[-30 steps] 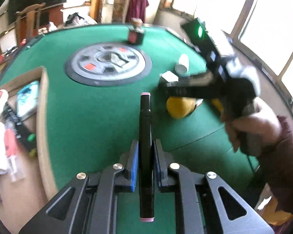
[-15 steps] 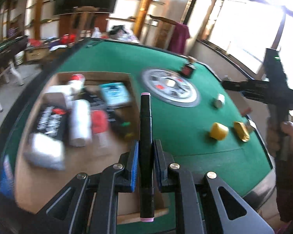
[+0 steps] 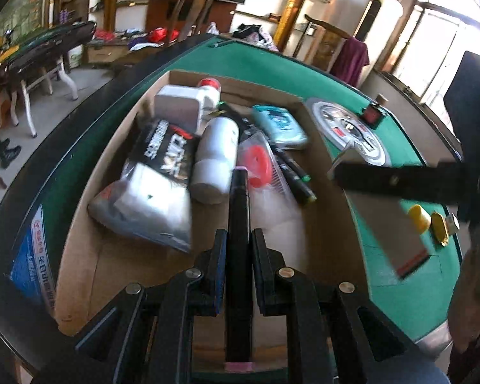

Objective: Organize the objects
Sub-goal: 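Carry the marker over the box with left gripper while right gripper carries medicine box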

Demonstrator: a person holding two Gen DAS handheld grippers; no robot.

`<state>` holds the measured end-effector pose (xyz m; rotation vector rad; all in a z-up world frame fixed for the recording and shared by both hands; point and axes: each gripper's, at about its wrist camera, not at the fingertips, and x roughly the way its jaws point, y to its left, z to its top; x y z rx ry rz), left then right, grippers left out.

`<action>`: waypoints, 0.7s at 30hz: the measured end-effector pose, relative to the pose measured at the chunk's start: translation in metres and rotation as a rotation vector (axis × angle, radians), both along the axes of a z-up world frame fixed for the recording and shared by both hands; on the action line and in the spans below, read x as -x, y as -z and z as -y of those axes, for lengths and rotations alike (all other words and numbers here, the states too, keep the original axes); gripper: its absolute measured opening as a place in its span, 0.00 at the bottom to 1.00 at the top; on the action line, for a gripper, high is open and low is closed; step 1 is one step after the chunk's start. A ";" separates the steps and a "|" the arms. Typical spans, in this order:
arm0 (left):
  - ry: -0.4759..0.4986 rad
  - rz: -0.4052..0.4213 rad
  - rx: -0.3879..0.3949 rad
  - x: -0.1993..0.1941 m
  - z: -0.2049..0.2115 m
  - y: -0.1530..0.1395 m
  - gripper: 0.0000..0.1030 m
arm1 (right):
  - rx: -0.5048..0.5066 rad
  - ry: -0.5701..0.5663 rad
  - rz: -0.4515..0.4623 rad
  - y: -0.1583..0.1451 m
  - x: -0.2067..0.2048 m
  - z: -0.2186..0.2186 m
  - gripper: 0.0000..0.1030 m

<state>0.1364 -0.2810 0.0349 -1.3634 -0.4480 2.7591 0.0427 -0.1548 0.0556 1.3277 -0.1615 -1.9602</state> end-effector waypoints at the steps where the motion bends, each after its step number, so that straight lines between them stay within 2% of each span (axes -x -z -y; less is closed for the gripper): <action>1: -0.004 0.006 -0.010 0.001 0.002 0.003 0.16 | -0.005 -0.003 0.013 0.005 0.000 0.006 0.29; 6: -0.021 0.013 -0.032 0.010 0.006 0.007 0.17 | -0.061 -0.018 0.033 0.026 0.001 0.026 0.29; 11: -0.038 -0.007 -0.032 0.022 0.001 0.004 0.18 | -0.117 -0.012 -0.001 0.027 0.002 0.038 0.29; 13: -0.041 -0.014 -0.073 0.022 0.003 0.005 0.29 | -0.140 -0.004 -0.023 0.026 0.004 0.041 0.30; 14: -0.044 -0.014 -0.078 0.021 0.004 0.004 0.33 | -0.150 -0.005 -0.028 0.026 0.004 0.041 0.31; 17: -0.053 -0.047 -0.088 0.009 0.012 -0.008 0.53 | -0.145 -0.001 -0.025 0.022 0.002 0.036 0.31; 19: -0.052 -0.081 -0.102 -0.003 0.017 -0.019 0.67 | -0.121 -0.010 0.002 0.021 0.002 0.031 0.32; 21: -0.066 -0.116 -0.085 -0.013 0.021 -0.030 0.72 | -0.064 -0.016 0.053 0.023 0.002 0.027 0.38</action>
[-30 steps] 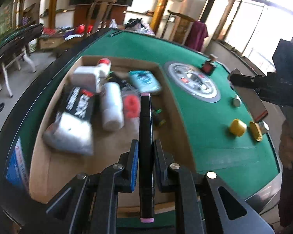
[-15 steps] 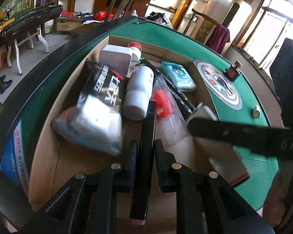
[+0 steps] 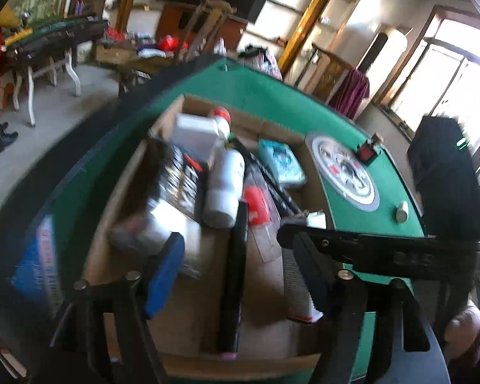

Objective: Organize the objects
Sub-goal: 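Carry the marker over the box with left gripper while right gripper carries medicine box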

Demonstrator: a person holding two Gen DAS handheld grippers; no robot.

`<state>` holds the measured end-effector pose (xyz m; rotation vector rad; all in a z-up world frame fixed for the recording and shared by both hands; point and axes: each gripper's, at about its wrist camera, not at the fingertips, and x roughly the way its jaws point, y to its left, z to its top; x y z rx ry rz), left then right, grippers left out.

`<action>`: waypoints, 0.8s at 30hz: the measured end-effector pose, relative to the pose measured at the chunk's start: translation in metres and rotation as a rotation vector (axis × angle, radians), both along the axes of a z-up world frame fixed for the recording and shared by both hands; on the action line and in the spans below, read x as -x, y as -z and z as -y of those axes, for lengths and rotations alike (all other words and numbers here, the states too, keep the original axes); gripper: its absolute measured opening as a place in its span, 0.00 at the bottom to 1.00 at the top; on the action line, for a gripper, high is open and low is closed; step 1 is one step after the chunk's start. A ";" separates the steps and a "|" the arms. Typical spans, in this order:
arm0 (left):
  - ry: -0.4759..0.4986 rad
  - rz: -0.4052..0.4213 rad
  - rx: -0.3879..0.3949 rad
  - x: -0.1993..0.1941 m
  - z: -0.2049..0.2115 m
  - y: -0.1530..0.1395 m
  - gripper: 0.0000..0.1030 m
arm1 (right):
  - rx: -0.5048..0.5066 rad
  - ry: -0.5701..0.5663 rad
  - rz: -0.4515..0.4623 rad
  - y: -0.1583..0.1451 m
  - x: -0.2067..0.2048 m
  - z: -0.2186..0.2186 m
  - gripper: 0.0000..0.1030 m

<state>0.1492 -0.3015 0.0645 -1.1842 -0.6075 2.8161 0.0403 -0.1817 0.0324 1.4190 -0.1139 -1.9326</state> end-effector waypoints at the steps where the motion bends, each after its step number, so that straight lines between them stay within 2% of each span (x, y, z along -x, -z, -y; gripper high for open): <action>1: -0.003 -0.024 0.000 -0.006 0.002 -0.006 0.74 | 0.009 0.008 0.006 0.000 0.000 -0.002 0.39; 4: -0.012 -0.076 -0.012 -0.014 0.004 -0.019 0.84 | 0.014 0.013 -0.011 0.001 -0.004 -0.006 0.45; 8: -0.028 -0.102 -0.029 -0.016 0.005 -0.029 0.85 | 0.066 0.033 -0.024 -0.003 -0.005 -0.014 0.48; 11: -0.026 -0.129 -0.045 -0.022 0.001 -0.038 0.86 | 0.083 0.069 -0.079 -0.017 -0.005 -0.030 0.50; 14: 0.012 -0.149 -0.036 -0.024 -0.017 -0.052 0.89 | 0.074 0.117 -0.187 -0.043 -0.011 -0.059 0.54; 18: 0.119 -0.153 -0.025 -0.020 -0.056 -0.066 0.92 | -0.019 0.224 -0.407 -0.084 -0.020 -0.122 0.73; 20: 0.211 -0.149 -0.025 -0.013 -0.085 -0.068 0.93 | -0.115 0.326 -0.532 -0.101 -0.027 -0.165 0.80; 21: 0.275 -0.143 -0.028 -0.007 -0.106 -0.065 0.93 | -0.165 0.394 -0.590 -0.109 -0.030 -0.188 0.88; 23: 0.359 -0.104 -0.034 0.005 -0.138 -0.058 0.93 | -0.215 0.521 -0.664 -0.116 -0.035 -0.234 1.00; 24: 0.383 -0.088 -0.042 0.009 -0.147 -0.055 0.93 | -0.222 0.573 -0.676 -0.117 -0.034 -0.251 1.00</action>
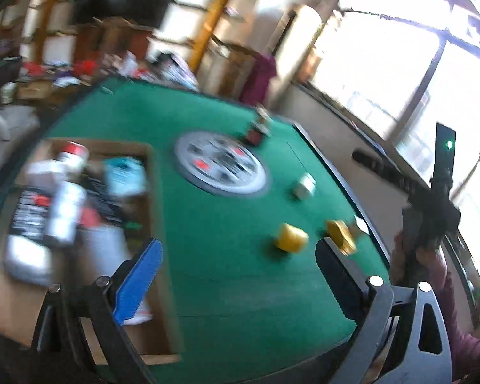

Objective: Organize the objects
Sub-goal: 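Carry the marker over the box with left gripper while right gripper carries medicine box, then grasp the yellow tape roll with left gripper while right gripper moves to white bottle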

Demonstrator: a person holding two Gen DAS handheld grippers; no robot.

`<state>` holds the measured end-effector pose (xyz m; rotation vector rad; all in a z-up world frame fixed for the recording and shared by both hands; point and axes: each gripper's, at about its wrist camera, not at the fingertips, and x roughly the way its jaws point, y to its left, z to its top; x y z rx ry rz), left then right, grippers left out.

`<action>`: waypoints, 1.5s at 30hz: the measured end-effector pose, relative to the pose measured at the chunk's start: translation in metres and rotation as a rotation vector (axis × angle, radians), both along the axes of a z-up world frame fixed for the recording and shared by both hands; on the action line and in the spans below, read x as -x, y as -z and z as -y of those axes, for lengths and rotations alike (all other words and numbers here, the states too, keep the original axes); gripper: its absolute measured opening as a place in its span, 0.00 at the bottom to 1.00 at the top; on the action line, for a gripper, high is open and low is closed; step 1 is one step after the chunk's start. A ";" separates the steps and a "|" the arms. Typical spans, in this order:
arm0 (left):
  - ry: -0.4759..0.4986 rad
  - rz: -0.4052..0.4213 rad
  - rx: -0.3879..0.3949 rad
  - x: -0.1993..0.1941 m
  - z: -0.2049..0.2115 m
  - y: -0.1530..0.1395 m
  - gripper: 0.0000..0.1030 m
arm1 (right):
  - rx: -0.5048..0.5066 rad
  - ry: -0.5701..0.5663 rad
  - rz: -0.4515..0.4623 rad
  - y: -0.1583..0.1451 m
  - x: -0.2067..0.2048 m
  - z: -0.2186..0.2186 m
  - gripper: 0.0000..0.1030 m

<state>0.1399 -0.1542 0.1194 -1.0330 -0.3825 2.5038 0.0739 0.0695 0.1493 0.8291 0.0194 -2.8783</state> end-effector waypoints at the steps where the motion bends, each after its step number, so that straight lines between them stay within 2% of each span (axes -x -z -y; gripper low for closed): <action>1: 0.044 0.023 -0.009 0.006 -0.016 0.004 0.93 | 0.014 0.064 -0.004 0.000 0.000 -0.022 1.00; 3: 0.094 0.047 0.011 0.013 -0.042 0.010 0.93 | 0.063 0.143 0.042 0.010 0.004 -0.060 1.00; 6: 0.138 0.044 0.098 0.018 -0.077 0.017 0.93 | 0.126 0.196 0.093 0.032 0.007 -0.093 1.00; 12: 0.144 0.052 0.227 0.034 -0.122 0.039 0.93 | 0.201 0.279 0.086 0.067 0.003 -0.133 1.00; 16: 0.157 0.011 0.324 0.051 -0.147 0.054 0.93 | 0.242 0.335 0.057 0.075 -0.001 -0.158 1.00; 18: 0.167 0.009 0.355 0.063 -0.162 0.064 0.93 | 0.300 0.342 0.061 0.076 -0.001 -0.173 1.00; 21: 0.182 0.015 0.387 0.075 -0.178 0.076 0.92 | 0.334 0.362 0.075 0.079 0.000 -0.183 1.00; 22: 0.191 0.018 0.394 0.078 -0.182 0.079 0.84 | 0.347 0.362 0.080 0.079 0.001 -0.185 1.00; 23: 0.200 0.018 0.393 0.080 -0.186 0.081 0.75 | 0.358 0.360 0.082 0.080 0.001 -0.186 1.00; 25: 0.214 0.043 0.399 0.084 -0.191 0.087 0.31 | 0.360 0.356 0.078 0.080 0.001 -0.186 1.00; 30: 0.200 0.054 0.332 0.080 -0.179 0.082 0.31 | 0.344 0.345 0.078 0.080 0.001 -0.181 1.00; 36: 0.160 -0.003 0.252 0.060 -0.153 0.053 0.31 | 0.321 0.350 0.102 0.087 0.006 -0.178 1.00; 41: 0.116 -0.031 0.234 0.045 -0.132 0.039 0.31 | 0.277 0.367 0.122 0.094 0.009 -0.173 1.00; 45: 0.075 -0.056 0.249 0.034 -0.114 0.032 0.31 | 0.234 0.377 0.113 0.093 0.008 -0.167 1.00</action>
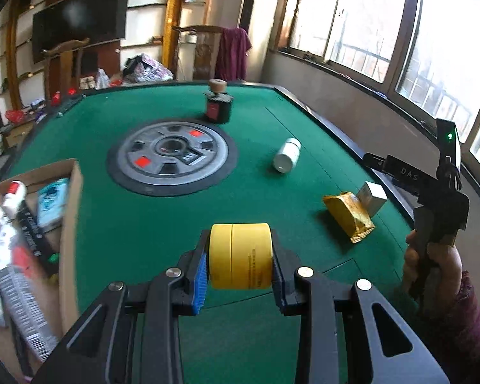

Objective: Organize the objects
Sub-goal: 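Grasp the yellow tape roll with left gripper while right gripper moves to white bottle, then grasp the white pill bottle with right gripper while left gripper lifts the tape roll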

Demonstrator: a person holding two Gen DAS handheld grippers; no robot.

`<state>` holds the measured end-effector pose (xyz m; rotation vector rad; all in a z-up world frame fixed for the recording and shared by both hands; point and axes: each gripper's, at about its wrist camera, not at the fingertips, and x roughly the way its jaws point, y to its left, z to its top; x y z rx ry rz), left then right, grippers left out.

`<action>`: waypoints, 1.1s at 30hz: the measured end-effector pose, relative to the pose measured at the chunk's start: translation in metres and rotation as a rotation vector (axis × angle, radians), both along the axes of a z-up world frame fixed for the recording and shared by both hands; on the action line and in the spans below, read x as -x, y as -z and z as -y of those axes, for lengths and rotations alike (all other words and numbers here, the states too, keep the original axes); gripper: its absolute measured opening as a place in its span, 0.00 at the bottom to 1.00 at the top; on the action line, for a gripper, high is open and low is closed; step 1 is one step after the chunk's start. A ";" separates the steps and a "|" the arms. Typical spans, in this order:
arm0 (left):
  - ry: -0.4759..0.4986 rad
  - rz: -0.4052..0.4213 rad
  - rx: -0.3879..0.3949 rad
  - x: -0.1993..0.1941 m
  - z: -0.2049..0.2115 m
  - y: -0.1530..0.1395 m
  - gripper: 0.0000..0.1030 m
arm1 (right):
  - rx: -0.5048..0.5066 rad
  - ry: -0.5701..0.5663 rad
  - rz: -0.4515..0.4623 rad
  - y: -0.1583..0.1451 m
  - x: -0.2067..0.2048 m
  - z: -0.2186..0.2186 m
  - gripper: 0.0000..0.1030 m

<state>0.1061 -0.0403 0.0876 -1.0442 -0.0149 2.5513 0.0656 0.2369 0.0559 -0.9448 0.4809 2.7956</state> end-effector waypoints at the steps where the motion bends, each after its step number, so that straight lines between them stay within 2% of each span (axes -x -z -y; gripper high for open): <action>1: -0.010 -0.012 0.010 -0.004 0.005 -0.003 0.31 | -0.007 0.002 -0.004 -0.002 -0.001 0.001 1.00; 3: -0.027 -0.032 0.026 -0.008 0.015 -0.008 0.31 | -0.007 -0.005 0.007 -0.007 -0.001 0.005 1.00; 6: -0.055 -0.048 0.012 -0.015 0.031 -0.014 0.31 | 0.080 -0.087 0.061 -0.020 0.012 0.013 1.00; 10: -0.073 -0.055 -0.027 -0.022 0.048 -0.017 0.31 | 0.184 -0.179 0.198 -0.022 0.057 0.031 1.00; 11: -0.075 -0.058 -0.031 -0.024 0.050 -0.017 0.31 | 0.193 -0.194 0.237 -0.019 0.071 0.038 0.99; 13: -0.086 -0.066 -0.046 -0.029 0.060 -0.018 0.31 | 0.148 -0.183 0.303 -0.010 0.101 0.051 0.96; 14: -0.093 -0.069 -0.050 -0.031 0.065 -0.019 0.31 | 0.110 -0.183 0.346 -0.003 0.116 0.059 0.86; 15: -0.101 -0.071 -0.056 -0.033 0.072 -0.019 0.31 | 0.086 -0.183 0.377 0.003 0.127 0.066 0.71; 17: -0.110 -0.072 -0.068 -0.036 0.081 -0.019 0.31 | 0.040 -0.168 0.451 0.016 0.148 0.076 0.63; 19: -0.127 -0.076 -0.080 -0.036 0.093 -0.019 0.31 | 0.083 -0.159 0.449 0.020 0.157 0.077 0.61; 27: -0.151 -0.067 -0.126 -0.032 0.117 -0.010 0.31 | 0.005 -0.144 0.502 0.030 0.181 0.105 0.38; 31: -0.152 -0.028 -0.145 -0.030 0.125 -0.003 0.32 | -0.025 -0.149 0.488 0.031 0.180 0.111 0.36; 32: -0.146 -0.017 -0.147 -0.030 0.125 -0.001 0.34 | -0.032 -0.158 0.482 0.031 0.178 0.112 0.36; 33: -0.144 -0.005 -0.150 -0.030 0.125 0.000 0.45 | -0.038 -0.173 0.476 0.030 0.176 0.114 0.36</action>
